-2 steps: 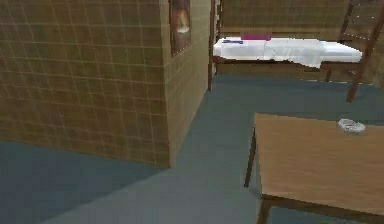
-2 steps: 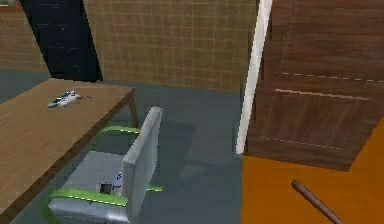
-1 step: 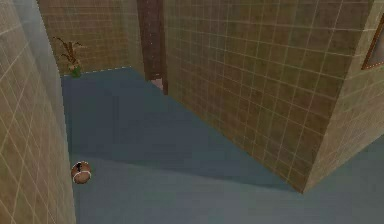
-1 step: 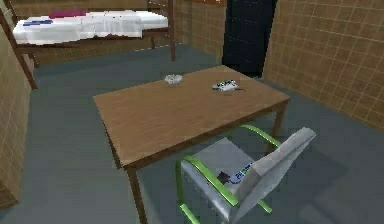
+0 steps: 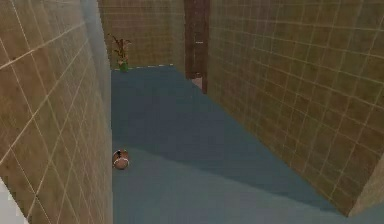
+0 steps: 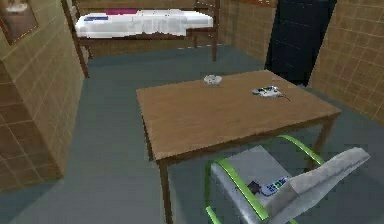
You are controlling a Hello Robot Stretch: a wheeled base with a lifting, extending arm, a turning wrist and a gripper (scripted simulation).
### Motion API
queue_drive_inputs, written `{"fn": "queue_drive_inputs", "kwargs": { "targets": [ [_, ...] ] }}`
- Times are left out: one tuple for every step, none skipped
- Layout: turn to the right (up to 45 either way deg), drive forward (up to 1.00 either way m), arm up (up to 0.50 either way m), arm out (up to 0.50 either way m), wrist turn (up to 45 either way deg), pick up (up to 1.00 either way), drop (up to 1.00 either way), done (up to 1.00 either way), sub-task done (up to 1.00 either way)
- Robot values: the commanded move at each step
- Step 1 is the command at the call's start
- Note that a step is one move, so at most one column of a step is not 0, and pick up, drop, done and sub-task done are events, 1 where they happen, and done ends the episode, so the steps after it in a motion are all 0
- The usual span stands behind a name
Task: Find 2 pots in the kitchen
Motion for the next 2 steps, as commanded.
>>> {"fn": "queue_drive_inputs", "kwargs": {
  "targets": [
    [0.0,1.00,0.00,0.00,0.0,0.00,0.00,0.00,0.00],
    [0.0,1.00,0.00,0.00,0.0,0.00,0.00,0.00,0.00]
  ]
}}
